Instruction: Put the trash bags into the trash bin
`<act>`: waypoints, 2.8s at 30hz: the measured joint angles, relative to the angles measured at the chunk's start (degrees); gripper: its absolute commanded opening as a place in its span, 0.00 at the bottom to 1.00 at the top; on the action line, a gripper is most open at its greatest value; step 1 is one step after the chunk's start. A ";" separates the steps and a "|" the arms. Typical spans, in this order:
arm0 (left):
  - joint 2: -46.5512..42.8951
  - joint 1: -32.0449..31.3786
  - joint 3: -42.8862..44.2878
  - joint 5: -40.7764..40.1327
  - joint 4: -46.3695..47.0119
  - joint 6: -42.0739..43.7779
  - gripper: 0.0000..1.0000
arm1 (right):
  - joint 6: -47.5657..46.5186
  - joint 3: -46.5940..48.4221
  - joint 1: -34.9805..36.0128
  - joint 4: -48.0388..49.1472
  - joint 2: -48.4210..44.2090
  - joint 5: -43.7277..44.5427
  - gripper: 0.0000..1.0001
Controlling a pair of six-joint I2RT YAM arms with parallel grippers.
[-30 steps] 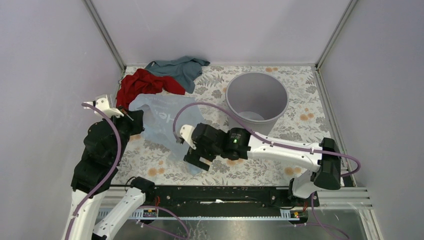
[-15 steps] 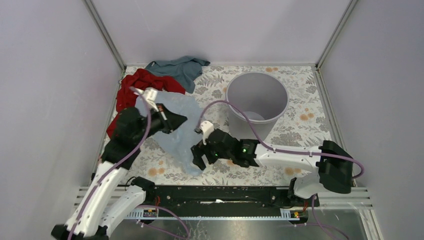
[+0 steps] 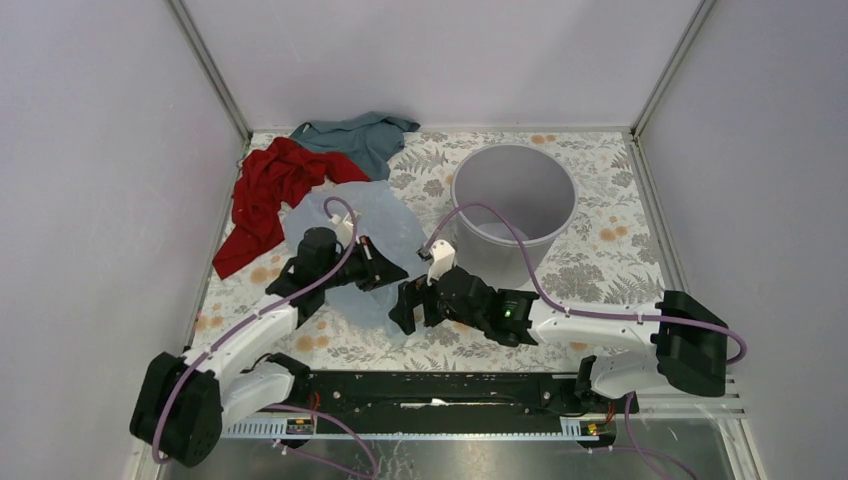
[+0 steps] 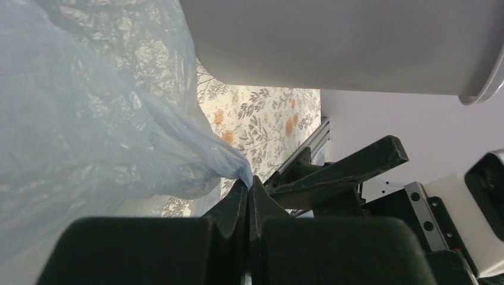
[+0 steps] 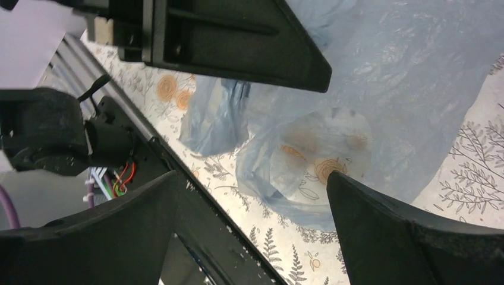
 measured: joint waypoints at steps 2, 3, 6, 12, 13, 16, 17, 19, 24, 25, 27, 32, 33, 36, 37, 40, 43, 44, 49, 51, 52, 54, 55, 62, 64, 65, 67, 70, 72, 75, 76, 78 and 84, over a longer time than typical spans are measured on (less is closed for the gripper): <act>1.66 -0.76 0.00 0.24 2.29 -0.92 0.00 | 1.95 -0.33 0.00 0.15 0.42 2.80 1.00; 2.27 -0.96 0.00 0.26 3.04 -1.22 0.00 | 2.69 -0.35 0.00 0.33 0.79 4.15 1.00; 4.02 -1.09 0.00 0.22 4.55 -2.16 0.00 | 5.05 -0.81 0.00 3.21 3.56 8.59 1.00; 7.58 -1.09 0.37 0.00 4.17 -2.36 0.00 | 6.78 -1.92 0.00 12.04 12.17 10.60 1.00; 8.17 -1.09 0.52 0.02 4.02 -2.36 0.00 | 7.23 -2.03 0.00 13.53 13.90 11.45 1.00; 8.96 -1.09 0.68 0.07 3.98 -2.38 0.00 | 7.58 -2.40 0.02 17.29 17.55 12.76 0.96; 8.98 -1.09 0.68 0.07 3.96 -2.38 0.00 | 7.56 -2.40 0.02 18.43 18.43 12.87 0.92; 8.98 -1.09 0.72 0.11 3.96 -2.40 0.07 | 7.19 -2.27 0.09 21.27 20.46 12.94 0.75; 8.66 -1.09 2.03 -0.13 1.66 -1.55 0.39 | 6.43 -2.14 0.26 27.47 24.90 12.81 0.26; 8.11 -1.09 3.02 -0.81 -0.68 -1.07 0.60 | 6.51 -2.14 0.33 28.26 25.51 12.79 0.21; 6.25 -1.18 4.85 -2.91 -5.14 1.64 0.84 | 5.99 -2.14 0.37 28.61 25.68 12.44 0.10; -7.45 -1.33 13.51 -15.85 -22.69 8.70 0.99 | 2.78 -2.03 0.31 26.60 21.77 9.88 0.00; -10.51 -1.38 16.33 -18.29 -25.20 10.12 0.99 | 1.92 -1.88 0.39 25.24 20.15 9.14 0.00; -18.16 -1.42 25.83 -25.14 -29.55 14.47 0.99 | -0.90 -0.28 0.50 19.06 13.55 6.21 0.00; -20.22 -1.42 28.74 -27.34 -30.45 15.85 0.99 | -1.97 1.07 0.46 15.98 10.43 5.22 0.00; -25.53 -1.42 36.50 -33.05 -32.15 19.52 0.99 | -4.96 6.99 0.07 8.04 3.74 3.48 0.00; -27.78 -1.42 41.64 -36.46 -32.79 22.21 0.99 | -8.70 16.72 -0.48 -0.50 -1.18 3.26 0.00; -27.87 -1.42 42.95 -37.33 -32.94 23.06 0.99 | -10.10 20.63 -0.79 -3.61 -2.21 3.26 0.00; -26.14 -1.42 44.44 -38.77 -34.95 25.53 0.99 | -17.05 41.51 -1.77 -18.47 -4.81 4.26 0.00; -23.69 -1.42 45.55 -37.68 -35.78 26.08 0.99 | -19.21 49.46 -1.75 -25.40 -5.35 6.38 0.00; -22.27 -1.42 46.27 -36.74 -35.95 26.25 0.99 | -20.02 52.59 -1.79 -28.17 -5.57 7.52 0.00; -18.93 -1.42 48.39 -33.99 -35.98 26.49 0.99 | -21.46 56.72 -1.79 -32.48 -6.64 9.94 0.00; -16.39 -1.42 50.16 -31.65 -35.63 26.60 0.99 | -22.32 57.81 -1.81 -34.58 -7.74 11.41 0.00; -2.80 -1.42 54.90 -17.94 -26.53 24.22 0.99 | -29.62 58.23 -1.88 -40.74 -15.32 20.83 0.00; 1.36 -1.60 54.60 -14.53 -21.88 21.68 0.99 | -33.59 56.54 -1.88 -39.30 -16.83 26.14 0.00; 2.60 -1.75 54.34 -13.81 -20.35 20.94 0.99 | -35.39 55.49 -1.88 -38.36 -17.46 28.59 0.00; 5.88 -2.45 53.22 -12.35 -16.20 18.62 0.99 | -38.95 52.85 -1.92 -36.00 -18.29 32.83 0.00; 9.64 -4.15 52.72 -11.47 -12.68 16.39 0.99 | -44.30 48.98 -1.99 -32.76 -18.47 37.92 0.00; 11.61 -5.40 52.76 -11.23 -11.04 15.63 0.99 | -48.65 46.60 -2.29 -29.07 -18.43 40.48 0.00; 13.64 -6.80 53.18 -11.30 -9.44 14.95 0.99 | -53.57 46.36 -2.91 -25.59 -17.07 42.01 0.00; 13.99 -7.10 53.31 -11.34 -9.09 14.71 0.99 | -54.71 47.28 -3.13 -24.65 -16.33 42.07 0.00; 14.16 -7.56 53.53 -11.78 -8.70 14.53 0.99 | -56.89 51.01 -4.00 -23.10 -13.40 41.70 0.00; 12.50 -7.69 54.95 -18.97 -11.21 16.20 0.99 | -59.01 78.05 -12.28 -26.25 4.83 39.34 0.00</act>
